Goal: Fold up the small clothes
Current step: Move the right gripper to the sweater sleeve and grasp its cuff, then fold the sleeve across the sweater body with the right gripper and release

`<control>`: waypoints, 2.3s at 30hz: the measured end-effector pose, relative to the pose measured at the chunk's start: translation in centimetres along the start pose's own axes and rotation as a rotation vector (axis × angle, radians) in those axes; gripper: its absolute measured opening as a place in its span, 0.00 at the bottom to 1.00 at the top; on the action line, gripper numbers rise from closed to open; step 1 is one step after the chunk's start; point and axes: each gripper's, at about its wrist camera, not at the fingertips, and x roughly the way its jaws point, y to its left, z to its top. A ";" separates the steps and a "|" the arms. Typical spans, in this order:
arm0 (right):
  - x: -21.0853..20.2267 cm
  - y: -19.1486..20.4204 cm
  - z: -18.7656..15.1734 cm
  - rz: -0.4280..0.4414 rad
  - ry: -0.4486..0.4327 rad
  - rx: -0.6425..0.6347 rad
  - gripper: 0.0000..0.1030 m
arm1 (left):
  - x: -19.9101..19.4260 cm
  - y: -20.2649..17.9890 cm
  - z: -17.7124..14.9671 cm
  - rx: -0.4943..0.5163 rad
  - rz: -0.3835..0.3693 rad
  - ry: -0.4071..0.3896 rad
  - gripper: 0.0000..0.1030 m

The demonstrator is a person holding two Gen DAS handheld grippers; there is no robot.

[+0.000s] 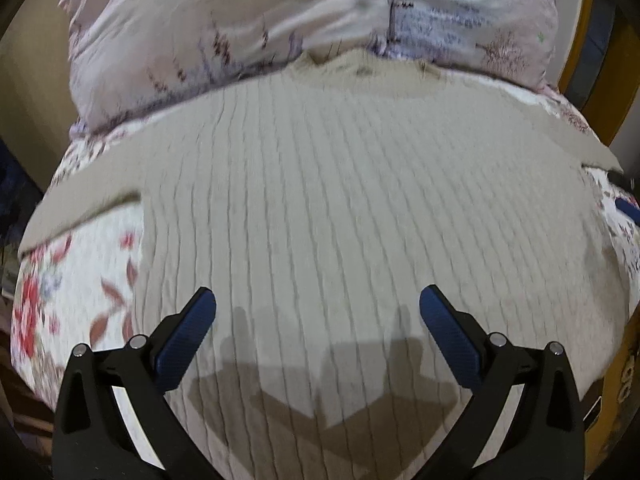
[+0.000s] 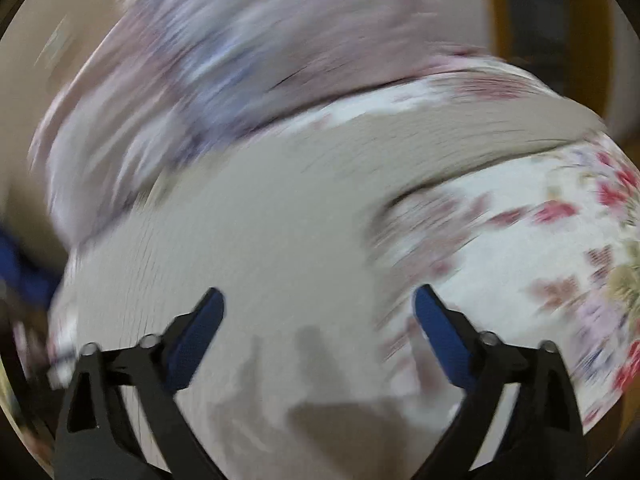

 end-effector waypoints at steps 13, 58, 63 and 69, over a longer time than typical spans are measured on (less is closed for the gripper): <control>4.0 -15.2 7.9 -0.134 -0.047 0.534 0.43 | 2.1 0.7 6.1 0.054 -0.077 -0.126 0.98; 9.9 6.7 1.2 0.298 0.165 0.013 0.45 | 5.8 5.4 8.9 -0.300 -0.561 -0.099 0.98; 9.7 3.8 3.0 0.231 0.093 0.180 0.44 | 6.4 6.0 8.9 -0.357 -0.625 -0.073 0.98; 9.2 6.1 4.0 0.115 -0.012 0.077 0.09 | 6.1 7.0 8.5 -0.395 -0.658 -0.071 0.95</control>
